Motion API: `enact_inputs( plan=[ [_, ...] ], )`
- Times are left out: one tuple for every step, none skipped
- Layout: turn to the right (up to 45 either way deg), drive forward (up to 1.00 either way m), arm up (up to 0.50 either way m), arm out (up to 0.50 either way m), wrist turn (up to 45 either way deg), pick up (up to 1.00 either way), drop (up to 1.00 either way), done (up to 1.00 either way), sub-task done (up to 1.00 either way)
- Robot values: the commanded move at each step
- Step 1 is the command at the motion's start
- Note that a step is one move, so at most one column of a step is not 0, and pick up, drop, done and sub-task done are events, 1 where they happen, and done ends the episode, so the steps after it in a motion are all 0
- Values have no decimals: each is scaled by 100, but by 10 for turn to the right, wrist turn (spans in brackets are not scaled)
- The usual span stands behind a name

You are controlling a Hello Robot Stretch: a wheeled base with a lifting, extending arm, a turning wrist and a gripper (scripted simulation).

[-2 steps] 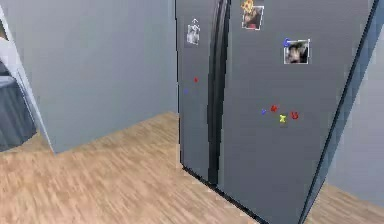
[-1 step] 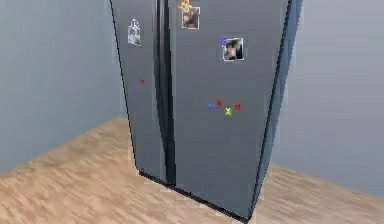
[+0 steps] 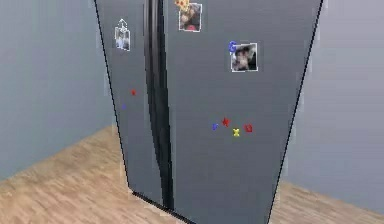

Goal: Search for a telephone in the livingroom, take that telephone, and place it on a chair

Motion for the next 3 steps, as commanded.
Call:
enact_inputs(
  plan=[
    [-450,0,0,0,0,0,0,0,0],
    [-120,0,0,0,0,0,0,0,0],
    [0,80,0,0,0,0,0,0,0]
  ],
)
